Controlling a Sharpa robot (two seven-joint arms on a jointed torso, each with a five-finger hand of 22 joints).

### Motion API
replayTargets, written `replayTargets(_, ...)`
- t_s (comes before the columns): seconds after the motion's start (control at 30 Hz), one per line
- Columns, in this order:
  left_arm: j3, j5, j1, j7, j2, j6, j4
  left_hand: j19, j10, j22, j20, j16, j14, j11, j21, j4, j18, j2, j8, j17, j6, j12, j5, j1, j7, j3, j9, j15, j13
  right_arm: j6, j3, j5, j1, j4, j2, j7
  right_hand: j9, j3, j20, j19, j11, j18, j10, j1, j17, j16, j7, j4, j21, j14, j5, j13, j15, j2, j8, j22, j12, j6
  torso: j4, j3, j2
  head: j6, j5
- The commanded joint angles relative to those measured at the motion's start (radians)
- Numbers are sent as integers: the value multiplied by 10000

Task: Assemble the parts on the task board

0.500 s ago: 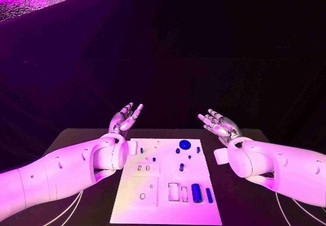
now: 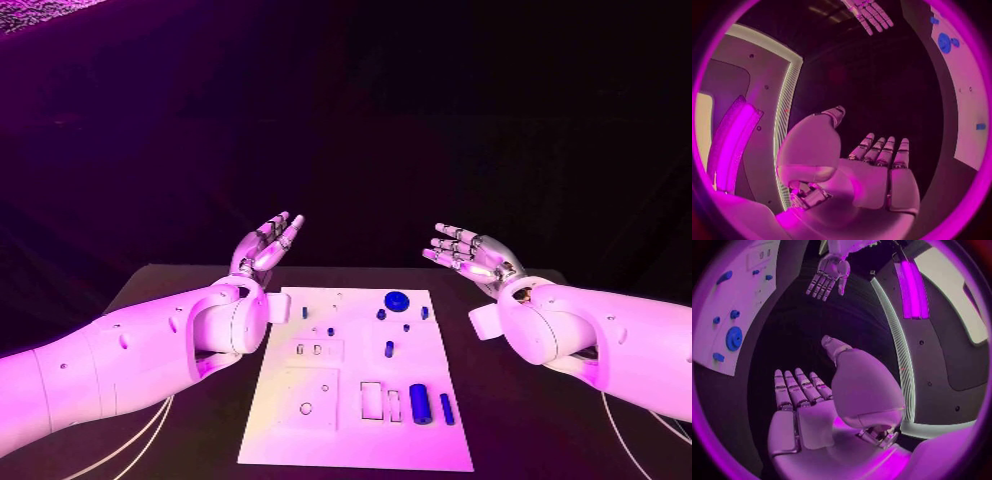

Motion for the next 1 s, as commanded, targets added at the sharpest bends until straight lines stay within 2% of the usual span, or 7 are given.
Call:
replayTargets(0.03,4,41,19,306,-127,1034,175,532,504,137,29,260,704,175,265,-8,-249,112,114,174,330,56,26,3,1122,145,80,236,40,134,21,-1972,79,-144,46,-44,148,91,-13,423,-14,-111,821,215,145,239,1583,-231,199,771,31,53,-66,-78,226,93,144,614,5,-8,121,-36,15)
replayTargets(0.07,4,37,20,320,-180,1163,222,957,725,243,25,407,1076,244,464,-10,-286,81,162,266,469,92,41,46,1158,166,117,292,64,119,26,-2325,117,-217,69,-98,217,116,-31,760,-85,-36,1271,272,244,410,1569,-312,352,1297,30,84,-127,-124,334,167,228,913,5,-11,164,-34,21)
replayTargets(0.13,4,32,23,331,-286,1400,328,4595,4471,1002,7,1520,3939,715,2132,-15,-405,148,715,956,1932,1071,37,105,1532,353,526,395,497,118,33,-3091,209,-377,124,-266,461,231,-49,2345,-253,225,3021,428,576,1021,1549,-569,1039,3240,28,175,-387,-227,720,480,510,2041,17,-15,237,-71,-3)
replayTargets(0.23,4,1,28,285,-440,1769,502,5271,6025,944,-11,1817,4959,584,2281,-48,-310,42,1136,1179,2908,1361,33,196,1546,473,796,262,505,227,51,-4118,338,-501,137,-593,667,345,-53,3786,-368,409,4466,471,783,1422,1505,-745,1597,4748,27,206,-562,-320,1056,698,653,3119,38,-19,356,-74,-96)
replayTargets(0.47,19,-728,50,25,-859,2446,1131,6663,7840,915,-61,2259,6291,161,2706,-527,118,-440,2403,1559,5184,1813,38,1146,1277,658,1425,-176,596,564,91,-6192,699,-640,94,-1673,926,762,-83,4841,-685,751,5764,342,782,1568,1215,-1040,1854,6045,27,195,-929,-643,1516,624,357,5199,141,-49,686,15,-206)
replayTargets(0.87,114,-2509,105,-473,-1549,2415,2137,8391,9186,1147,-551,2361,7030,-298,3624,-1024,135,-884,3641,2190,5819,2464,51,2178,898,1409,2152,-585,908,1496,112,-9085,1102,-750,258,-2916,920,1375,-597,6459,-1151,805,7186,176,1122,1916,780,-1166,2640,7676,21,209,-1482,-1176,1728,870,131,6119,257,-150,1122,60,-408)
replayTargets(1.0,124,-3286,110,-712,-1786,2375,2427,8767,9679,1374,-737,2297,7055,-540,4130,-1223,115,-1004,4652,2475,5996,3169,58,2220,643,1597,2844,-738,1312,1717,113,-10301,1205,-624,313,-3265,941,1533,-935,7114,-1389,790,7876,45,1479,2138,578,-1139,3236,8556,12,235,-1803,-1361,1800,1180,112,6529,297,-174,1223,59,-503)
